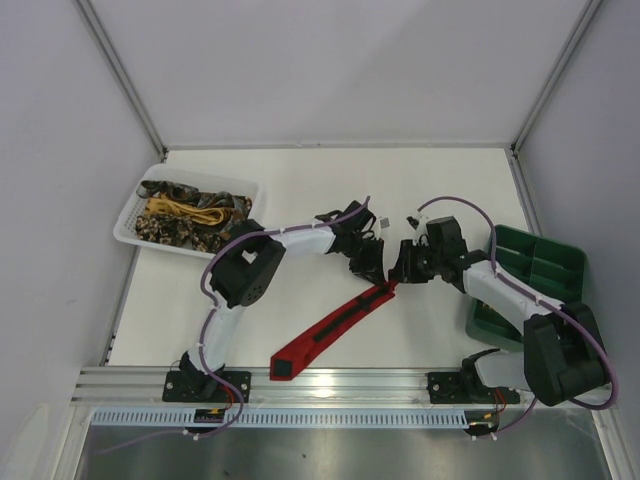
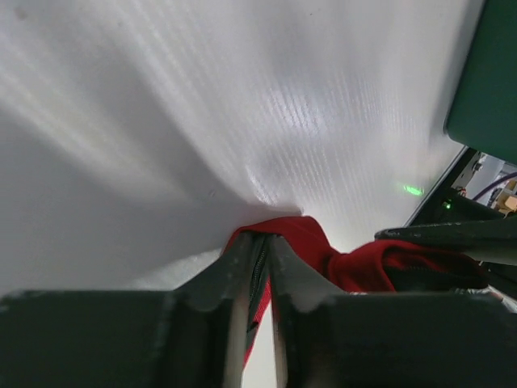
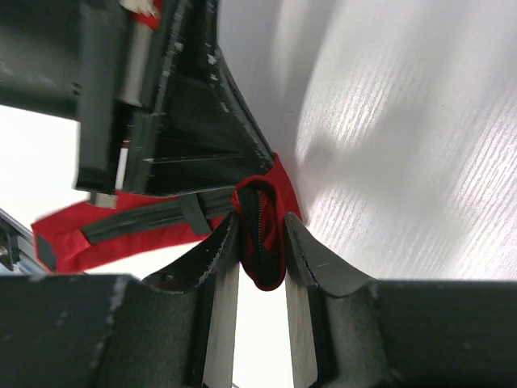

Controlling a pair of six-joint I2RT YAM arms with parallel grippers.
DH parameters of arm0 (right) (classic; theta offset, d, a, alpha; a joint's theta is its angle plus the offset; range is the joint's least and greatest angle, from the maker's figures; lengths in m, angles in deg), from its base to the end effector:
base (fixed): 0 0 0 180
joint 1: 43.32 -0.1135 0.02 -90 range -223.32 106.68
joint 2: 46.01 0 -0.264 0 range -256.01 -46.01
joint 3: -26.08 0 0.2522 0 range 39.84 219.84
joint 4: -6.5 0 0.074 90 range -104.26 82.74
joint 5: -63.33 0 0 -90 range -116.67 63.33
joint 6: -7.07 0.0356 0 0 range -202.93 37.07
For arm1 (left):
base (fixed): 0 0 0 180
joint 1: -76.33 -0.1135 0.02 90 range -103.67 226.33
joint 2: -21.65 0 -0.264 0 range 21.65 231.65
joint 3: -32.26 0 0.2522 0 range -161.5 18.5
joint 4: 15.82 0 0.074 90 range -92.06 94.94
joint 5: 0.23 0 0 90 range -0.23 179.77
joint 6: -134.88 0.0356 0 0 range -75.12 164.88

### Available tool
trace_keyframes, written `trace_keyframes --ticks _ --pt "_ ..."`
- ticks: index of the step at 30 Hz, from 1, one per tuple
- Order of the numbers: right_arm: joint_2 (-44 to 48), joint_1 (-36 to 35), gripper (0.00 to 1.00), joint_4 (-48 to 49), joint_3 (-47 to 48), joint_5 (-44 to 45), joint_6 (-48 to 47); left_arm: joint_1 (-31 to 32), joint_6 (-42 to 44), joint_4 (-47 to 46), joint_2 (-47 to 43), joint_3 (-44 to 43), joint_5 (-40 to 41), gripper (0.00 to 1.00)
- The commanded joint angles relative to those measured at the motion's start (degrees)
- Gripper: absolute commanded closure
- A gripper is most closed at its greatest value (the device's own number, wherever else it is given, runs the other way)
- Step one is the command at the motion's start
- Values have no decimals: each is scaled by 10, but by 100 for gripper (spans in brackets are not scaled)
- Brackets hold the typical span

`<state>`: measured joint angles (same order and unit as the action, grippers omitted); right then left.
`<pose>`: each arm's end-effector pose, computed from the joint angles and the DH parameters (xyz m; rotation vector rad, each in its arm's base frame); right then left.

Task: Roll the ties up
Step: Roll the tie

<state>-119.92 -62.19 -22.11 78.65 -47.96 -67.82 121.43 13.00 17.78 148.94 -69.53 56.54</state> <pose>0.2330 0.0933 0.1933 -0.2519 2.4800 0.7119 0.3115 -0.3402 0.1259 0.5617 2.8045 -1.1561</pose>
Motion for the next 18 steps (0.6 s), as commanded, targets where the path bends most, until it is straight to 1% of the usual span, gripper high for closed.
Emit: trace_keyframes --ticks 1,2,5,8,10,12,13,15,17,18 --pt "8 -13 99 -15 22 25 -16 -15 28 51 -41 -7 42 77" --pt "10 -17 100 -15 22 29 -16 -16 31 54 -46 -6 43 70" --pt "19 -22 100 -4 13 26 -14 -23 31 62 -69 8 49 60" --pt "16 -24 100 1 9 26 -12 -27 30 52 -92 22 51 58" --pt "13 -28 100 0 14 24 -14 -30 31 50 -109 34 54 59" --pt "10 -39 100 2 14 24 -15 -33 31 51 -122 52 57 65" --pt "10 -42 100 3 16 29 -17 -34 29 54 -142 61 64 72" --pt "4 -51 99 -1 19 32 -18 -36 29 58 -163 97 70 80" --pt "-2 -67 98 -5 22 43 -17 -38 31 66 -187 121 75 88" --pt "-7 -73 97 -7 22 49 -16 -38 33 72 -193 144 73 89"
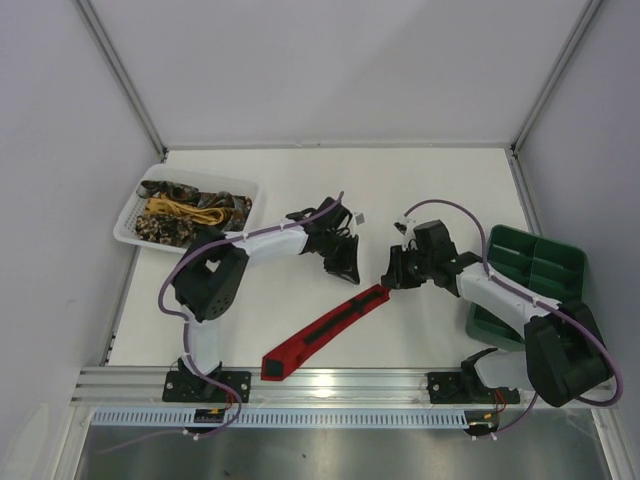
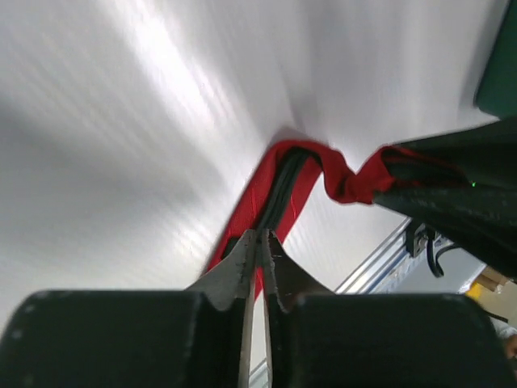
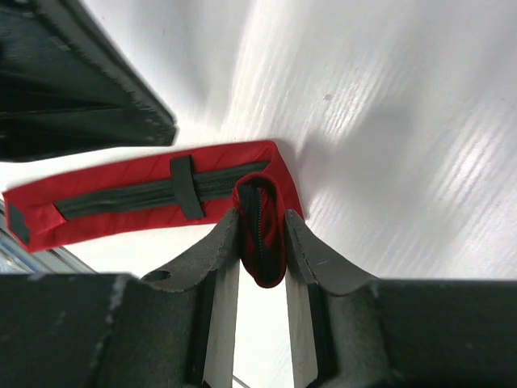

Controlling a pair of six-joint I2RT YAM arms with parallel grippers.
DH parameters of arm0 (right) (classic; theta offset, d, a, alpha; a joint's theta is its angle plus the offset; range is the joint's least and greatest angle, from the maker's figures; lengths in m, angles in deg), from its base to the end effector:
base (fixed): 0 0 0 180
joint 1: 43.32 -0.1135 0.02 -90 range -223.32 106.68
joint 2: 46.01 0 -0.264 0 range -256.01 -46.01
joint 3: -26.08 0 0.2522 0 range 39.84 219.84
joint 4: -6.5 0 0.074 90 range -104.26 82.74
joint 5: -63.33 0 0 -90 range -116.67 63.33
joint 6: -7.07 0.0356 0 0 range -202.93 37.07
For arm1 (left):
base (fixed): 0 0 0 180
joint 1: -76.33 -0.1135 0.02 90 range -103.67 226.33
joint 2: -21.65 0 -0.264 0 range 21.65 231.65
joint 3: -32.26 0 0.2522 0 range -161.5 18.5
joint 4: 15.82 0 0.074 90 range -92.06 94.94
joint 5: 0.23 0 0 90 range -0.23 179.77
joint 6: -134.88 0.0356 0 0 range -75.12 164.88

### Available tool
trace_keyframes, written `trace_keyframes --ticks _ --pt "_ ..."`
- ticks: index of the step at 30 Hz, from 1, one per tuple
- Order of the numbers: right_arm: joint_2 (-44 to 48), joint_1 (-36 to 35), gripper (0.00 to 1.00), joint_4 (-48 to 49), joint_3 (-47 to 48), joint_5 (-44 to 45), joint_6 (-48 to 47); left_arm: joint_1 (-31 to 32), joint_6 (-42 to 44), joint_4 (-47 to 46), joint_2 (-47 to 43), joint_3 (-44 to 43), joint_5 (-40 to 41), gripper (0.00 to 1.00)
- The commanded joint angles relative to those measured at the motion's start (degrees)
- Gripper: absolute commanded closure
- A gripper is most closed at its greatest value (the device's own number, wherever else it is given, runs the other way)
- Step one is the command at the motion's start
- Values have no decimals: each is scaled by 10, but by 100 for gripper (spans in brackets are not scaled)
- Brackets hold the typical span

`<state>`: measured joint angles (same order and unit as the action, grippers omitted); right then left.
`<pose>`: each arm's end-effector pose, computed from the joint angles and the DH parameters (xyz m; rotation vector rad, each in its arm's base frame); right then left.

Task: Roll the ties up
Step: Roll the tie

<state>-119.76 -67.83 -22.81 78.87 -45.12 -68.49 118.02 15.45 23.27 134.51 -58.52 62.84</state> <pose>0.2233 0.1142 0.1939 -0.3666 2.4843 0.6858 0.2934 -0.2829 0.1693 0.4772 2.8063 -0.9781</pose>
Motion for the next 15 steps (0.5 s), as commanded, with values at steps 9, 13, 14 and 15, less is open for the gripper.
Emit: trace_keyframes --ticks 9,13,14,15 --pt "-29 -70 94 -14 51 77 13 -4 3 -8 -65 123 -1 99" --pt "-48 -100 95 -14 71 122 41 -4 3 -15 -58 131 -2 99" --pt "-59 -103 95 -13 75 128 48 -3 2 -19 -58 136 -4 100" --pt "-65 -113 95 -13 77 136 52 -2 2 -20 -56 138 -5 99"
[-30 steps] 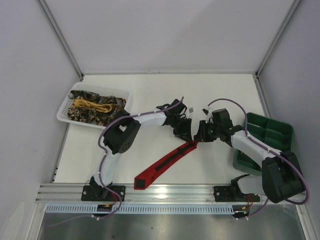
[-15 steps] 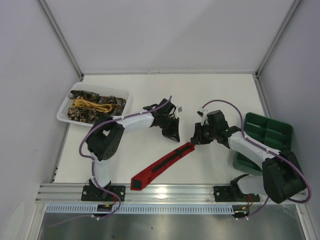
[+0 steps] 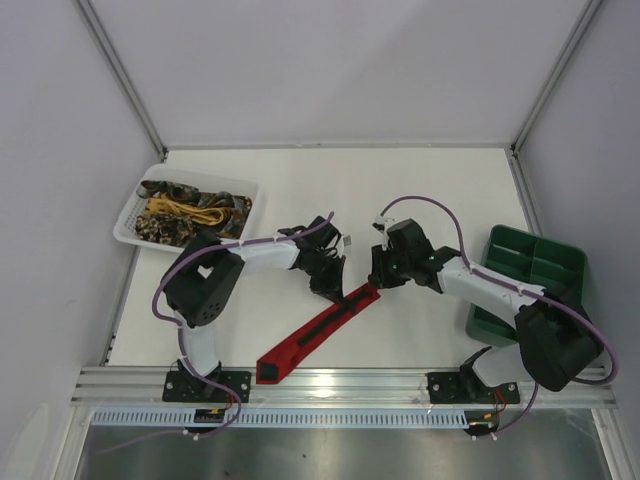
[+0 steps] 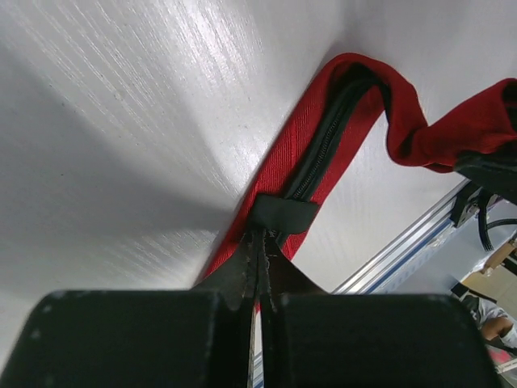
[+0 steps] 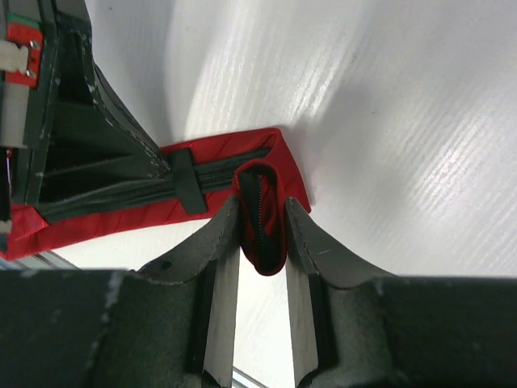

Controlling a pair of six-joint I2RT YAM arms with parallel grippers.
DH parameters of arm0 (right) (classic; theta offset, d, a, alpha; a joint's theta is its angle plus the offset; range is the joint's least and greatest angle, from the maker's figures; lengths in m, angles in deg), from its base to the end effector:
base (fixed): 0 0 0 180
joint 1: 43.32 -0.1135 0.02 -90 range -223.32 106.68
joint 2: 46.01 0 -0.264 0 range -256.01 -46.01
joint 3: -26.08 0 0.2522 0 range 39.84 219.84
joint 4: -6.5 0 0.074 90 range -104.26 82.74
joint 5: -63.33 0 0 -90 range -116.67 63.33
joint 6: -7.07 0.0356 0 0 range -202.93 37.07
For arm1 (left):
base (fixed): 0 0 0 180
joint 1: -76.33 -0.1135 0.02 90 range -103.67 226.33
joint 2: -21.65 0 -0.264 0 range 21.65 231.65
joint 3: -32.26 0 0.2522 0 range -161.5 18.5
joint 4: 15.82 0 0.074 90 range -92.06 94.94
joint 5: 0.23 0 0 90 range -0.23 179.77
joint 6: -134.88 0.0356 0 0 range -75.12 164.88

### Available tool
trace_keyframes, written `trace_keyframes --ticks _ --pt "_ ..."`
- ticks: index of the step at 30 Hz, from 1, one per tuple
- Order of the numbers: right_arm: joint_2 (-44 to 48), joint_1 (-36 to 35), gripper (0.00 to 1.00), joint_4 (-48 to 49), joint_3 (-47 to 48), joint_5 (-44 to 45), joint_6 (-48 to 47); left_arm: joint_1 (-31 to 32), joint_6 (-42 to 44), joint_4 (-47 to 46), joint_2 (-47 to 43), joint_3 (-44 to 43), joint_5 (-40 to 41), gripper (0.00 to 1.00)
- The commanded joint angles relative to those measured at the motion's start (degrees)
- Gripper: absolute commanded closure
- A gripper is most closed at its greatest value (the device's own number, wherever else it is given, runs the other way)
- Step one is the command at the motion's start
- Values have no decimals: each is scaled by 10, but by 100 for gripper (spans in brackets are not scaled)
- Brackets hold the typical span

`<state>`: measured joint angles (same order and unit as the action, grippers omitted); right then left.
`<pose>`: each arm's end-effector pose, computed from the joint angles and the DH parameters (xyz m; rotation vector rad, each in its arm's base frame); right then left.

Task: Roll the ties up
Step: Roll the tie

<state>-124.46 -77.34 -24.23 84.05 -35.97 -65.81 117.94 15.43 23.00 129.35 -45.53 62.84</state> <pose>0.2220 0.1568 0.1989 -0.4451 2.5011 0.5722 0.2564 -0.2493 0.1407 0.4486 2.9471 -0.9052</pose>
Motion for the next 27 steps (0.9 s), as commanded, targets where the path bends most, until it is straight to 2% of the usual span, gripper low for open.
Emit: trace_keyframes --ticks 1,8,12,14,18,21,27 --pt "-23 -23 95 3 30 55 31 0 4 -19 -4 11 -4 99" --pt "-47 -72 92 17 38 92 60 -1 11 -19 2 17 0 99" --pt "-57 -81 77 29 43 66 61 -2 16 -14 7 14 6 100" --pt "-61 -85 73 37 45 32 58 -3 19 -15 8 14 6 99" --pt "-61 -88 57 58 35 -25 66 -6 19 -18 7 17 5 100" --pt "-62 -89 50 76 28 -57 75 -6 20 -16 7 17 5 99" --pt "-57 -84 45 88 18 -105 84 -9 23 -7 -3 14 10 99"
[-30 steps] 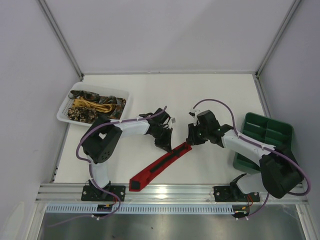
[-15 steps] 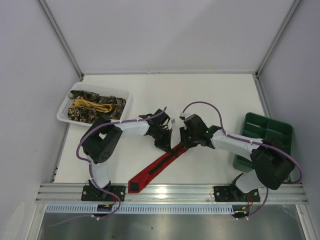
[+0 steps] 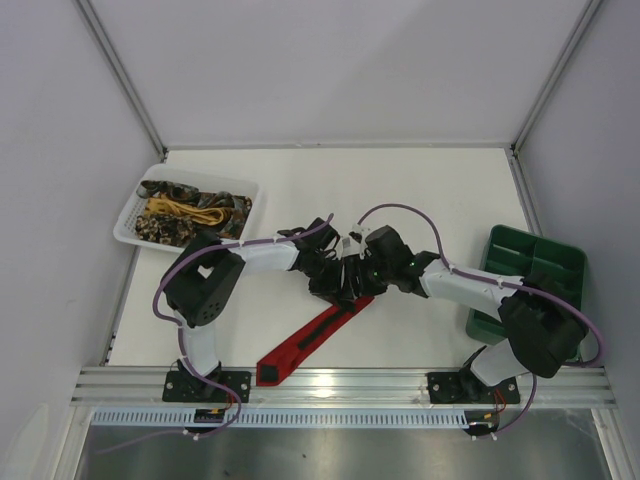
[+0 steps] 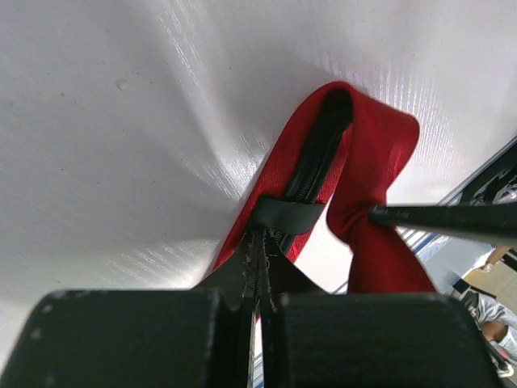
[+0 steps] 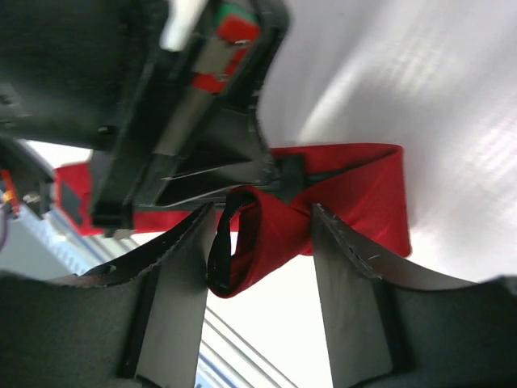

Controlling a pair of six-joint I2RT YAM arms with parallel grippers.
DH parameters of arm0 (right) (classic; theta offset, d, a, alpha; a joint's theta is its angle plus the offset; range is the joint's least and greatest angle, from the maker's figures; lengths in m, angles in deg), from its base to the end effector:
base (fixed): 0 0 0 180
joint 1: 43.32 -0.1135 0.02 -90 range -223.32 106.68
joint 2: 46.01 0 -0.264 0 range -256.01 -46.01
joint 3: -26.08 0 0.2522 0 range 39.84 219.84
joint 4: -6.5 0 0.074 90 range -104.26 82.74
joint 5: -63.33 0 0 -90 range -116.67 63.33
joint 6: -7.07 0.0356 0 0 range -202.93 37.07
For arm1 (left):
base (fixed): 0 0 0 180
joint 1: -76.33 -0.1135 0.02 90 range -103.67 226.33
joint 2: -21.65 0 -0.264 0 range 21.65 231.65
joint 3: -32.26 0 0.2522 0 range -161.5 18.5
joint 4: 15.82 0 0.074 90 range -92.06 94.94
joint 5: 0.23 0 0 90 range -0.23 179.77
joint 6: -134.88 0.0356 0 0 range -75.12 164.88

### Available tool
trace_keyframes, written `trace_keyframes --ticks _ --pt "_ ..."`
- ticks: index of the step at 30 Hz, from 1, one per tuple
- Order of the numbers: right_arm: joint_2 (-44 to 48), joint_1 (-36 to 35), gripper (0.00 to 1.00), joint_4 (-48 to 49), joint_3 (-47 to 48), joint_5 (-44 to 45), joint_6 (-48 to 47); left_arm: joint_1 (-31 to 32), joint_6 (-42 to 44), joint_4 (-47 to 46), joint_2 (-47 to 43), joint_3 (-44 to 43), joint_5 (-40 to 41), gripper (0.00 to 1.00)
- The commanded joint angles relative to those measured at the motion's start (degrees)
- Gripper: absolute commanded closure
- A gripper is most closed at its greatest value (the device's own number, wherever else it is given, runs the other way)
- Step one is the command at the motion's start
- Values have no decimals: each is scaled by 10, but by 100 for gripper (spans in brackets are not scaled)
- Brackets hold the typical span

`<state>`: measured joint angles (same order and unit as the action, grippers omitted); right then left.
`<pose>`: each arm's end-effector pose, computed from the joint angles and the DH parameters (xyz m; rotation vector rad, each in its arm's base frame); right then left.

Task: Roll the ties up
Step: Roll the tie

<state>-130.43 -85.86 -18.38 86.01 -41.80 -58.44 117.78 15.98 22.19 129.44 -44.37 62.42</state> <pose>0.2106 0.2059 0.1895 -0.5285 2.5211 0.8108 0.2545 -0.2466 0.1357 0.4588 2.9515 -0.9094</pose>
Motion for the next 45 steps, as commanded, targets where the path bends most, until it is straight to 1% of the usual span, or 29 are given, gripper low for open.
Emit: trace_keyframes --ticks 1,3,5,6,10,12,16,17,19,20,23,25,26,28,29,31,32,34,36,40,42,45 --pt "7 3 44 39 -10 -53 13 -8 19 4 -5 1 19 99" --pt "12 6 40 49 -20 -64 23 -8 21 8 -13 3 23 98" --pt "9 17 38 67 -34 -93 33 -10 22 13 -20 4 27 96" --pt "4 21 37 69 -35 -105 35 -11 23 17 -21 4 27 96" --pt "8 41 37 98 -50 -121 60 -16 24 28 -42 10 34 88" --pt "12 47 38 103 -55 -125 71 -19 26 37 -63 12 46 85" --pt "42 67 38 95 -55 -128 81 -23 39 69 -93 0 56 83" --pt "61 78 38 90 -54 -129 82 -22 40 77 -96 -7 57 82" --pt "78 89 38 51 -47 -117 77 -23 43 80 -103 -9 47 80" --pt "92 97 39 5 -41 -98 72 -23 41 76 -105 -9 45 79" --pt "108 94 42 -57 -28 -61 61 -23 37 62 -97 -5 28 78" --pt "108 95 43 -104 -37 -27 78 -23 32 51 -87 -1 9 79" --pt "108 95 45 -115 -42 -12 110 -22 28 46 -80 4 4 79" --pt "108 95 47 -113 -54 -2 149 -23 24 32 -75 10 -9 81" --pt "104 95 50 -111 -58 3 198 -23 22 28 -69 14 -9 82" --pt "83 88 53 -116 -50 10 239 -22 18 23 -65 18 -9 83" --pt "74 81 52 -132 -21 26 264 -23 17 19 -63 20 -12 84" --pt "47 53 52 -171 8 48 282 -22 16 19 -56 21 -10 85" --pt "39 37 53 -186 29 77 323 -23 14 16 -51 21 -9 85" --pt "4 11 55 -189 39 100 374 -22 12 7 -39 18 -9 86" --pt "-13 4 57 -210 54 120 381 -22 11 4 -36 18 -9 86" --pt "-35 -1 57 -214 69 133 388 -20 12 4 -29 18 -9 87"
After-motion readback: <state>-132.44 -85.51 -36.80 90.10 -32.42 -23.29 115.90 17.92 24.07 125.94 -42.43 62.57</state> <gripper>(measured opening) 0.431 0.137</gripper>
